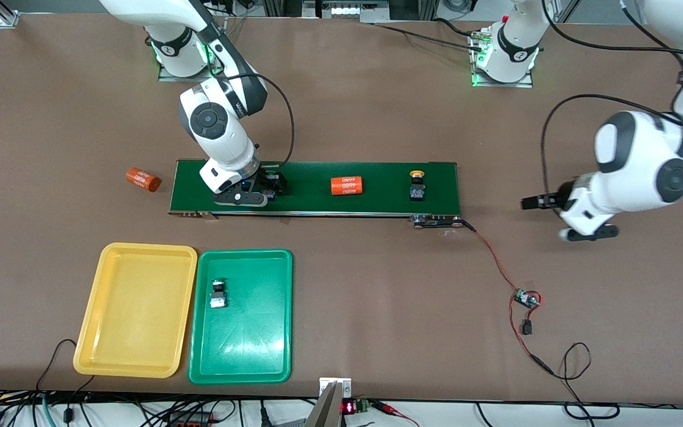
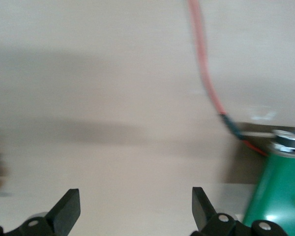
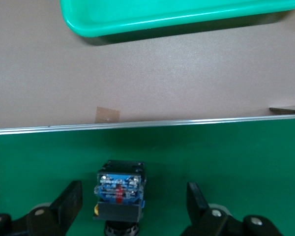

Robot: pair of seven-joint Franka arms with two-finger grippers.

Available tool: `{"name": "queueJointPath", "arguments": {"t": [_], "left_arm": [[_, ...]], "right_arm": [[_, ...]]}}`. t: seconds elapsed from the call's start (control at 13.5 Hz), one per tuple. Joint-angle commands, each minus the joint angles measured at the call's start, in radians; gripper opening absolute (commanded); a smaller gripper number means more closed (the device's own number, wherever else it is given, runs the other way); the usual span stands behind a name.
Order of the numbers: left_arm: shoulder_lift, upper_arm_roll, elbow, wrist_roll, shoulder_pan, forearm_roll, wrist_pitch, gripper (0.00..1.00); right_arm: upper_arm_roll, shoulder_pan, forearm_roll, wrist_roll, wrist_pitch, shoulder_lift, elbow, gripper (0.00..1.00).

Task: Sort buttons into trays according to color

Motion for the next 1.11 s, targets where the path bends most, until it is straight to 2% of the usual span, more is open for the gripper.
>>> {"name": "queueJointPath", "arguments": {"t": [0.0,0.07,0.15,0.3,0.44,0.67,0.89,1.03], "left_arm": [[0.064,-0.013,0.008,0.104,0.135,0.133,0.004,1.0],[0.086,-0.011,0.009,0.116,0.16,0.169,0.021,1.0],[0.103,-0.011,0.009,0.118,0.181,0.183,0.036,1.0],[0.134,-0.011,0.008,0.118,0.232,0.25,0.053,1.0],[0.151,-0.011,0.006,0.121,0.254,0.319,0.07,1.0],[0.17,-0.011,0.002,0.127,0.283,0.33,0.07,1.0],[0.193,-0.011,-0.015,0.155,0.306,0.33,0.07,1.0],[0.2,-0.011,-0.038,0.176,0.32,0.33,0.07,1.0]], "right_arm": [[0.001,-0.002,0.006,0.008,0.01,-0.031,-0.029,0.8],[0.001,-0.002,0.004,0.008,0.012,-0.026,-0.029,0.67],[0.001,-0.002,0.004,0.008,0.012,-0.025,-0.029,0.48],[0.001,-0.003,0.001,0.005,0.01,-0.022,-0.029,0.34],[0.001,-0.005,0.002,0.002,0.01,-0.02,-0.027,0.26],[-0.004,-0.015,0.001,-0.021,-0.017,-0.026,0.013,0.23],[-0.01,-0.032,-0.01,-0.07,-0.189,-0.009,0.216,0.23],[-0.043,-0.035,-0.03,-0.119,-0.22,0.055,0.353,0.23]]}}
